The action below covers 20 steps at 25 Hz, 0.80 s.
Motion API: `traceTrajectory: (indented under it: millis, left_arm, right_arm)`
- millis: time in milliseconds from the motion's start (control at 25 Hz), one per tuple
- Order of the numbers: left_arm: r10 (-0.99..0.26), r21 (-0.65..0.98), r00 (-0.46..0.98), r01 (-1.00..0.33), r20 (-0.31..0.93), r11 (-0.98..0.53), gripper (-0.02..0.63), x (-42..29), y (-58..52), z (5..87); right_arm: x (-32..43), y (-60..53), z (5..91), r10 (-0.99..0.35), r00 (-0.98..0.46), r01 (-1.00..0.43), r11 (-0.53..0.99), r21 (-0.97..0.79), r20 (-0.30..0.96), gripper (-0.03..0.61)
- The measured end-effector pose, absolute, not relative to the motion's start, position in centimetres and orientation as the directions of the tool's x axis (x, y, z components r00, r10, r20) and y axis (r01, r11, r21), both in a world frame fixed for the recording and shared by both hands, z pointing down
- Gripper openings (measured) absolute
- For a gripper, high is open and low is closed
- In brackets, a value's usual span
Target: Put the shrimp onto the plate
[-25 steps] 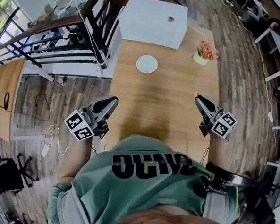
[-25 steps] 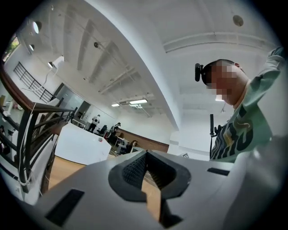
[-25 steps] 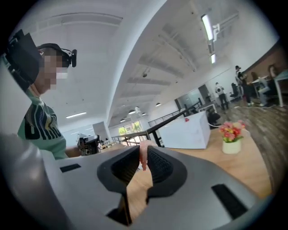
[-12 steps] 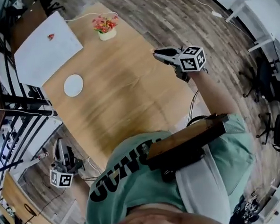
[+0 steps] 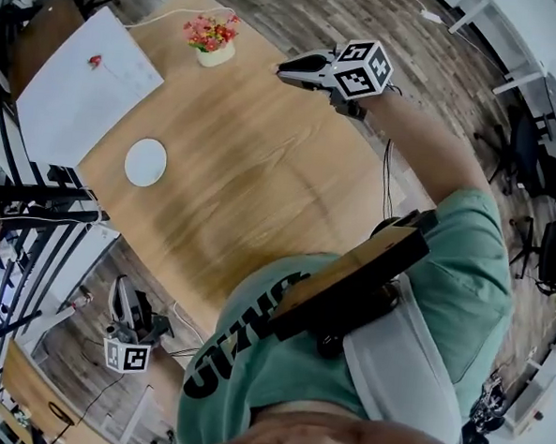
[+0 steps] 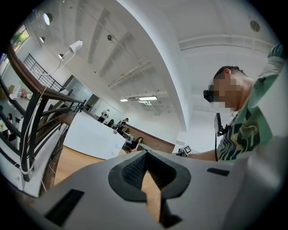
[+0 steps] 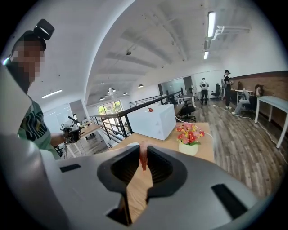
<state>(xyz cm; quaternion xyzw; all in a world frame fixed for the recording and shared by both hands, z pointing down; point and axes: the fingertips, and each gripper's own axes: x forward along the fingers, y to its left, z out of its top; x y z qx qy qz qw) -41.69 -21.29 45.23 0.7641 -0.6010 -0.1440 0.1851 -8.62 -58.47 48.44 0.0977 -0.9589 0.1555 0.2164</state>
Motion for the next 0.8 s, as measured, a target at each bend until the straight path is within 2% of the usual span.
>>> traceTrajectory:
  millis: [800]
  left_arm:
    - [-0.979,0.535,0.206,-0.827,-0.003,-0.175,0.005,-46.4,-23.0,50.6]
  right_arm:
    - [-26.2,-60.2,49.7,0.121,-0.858,0.029,0.982,-0.189,0.498,0.057]
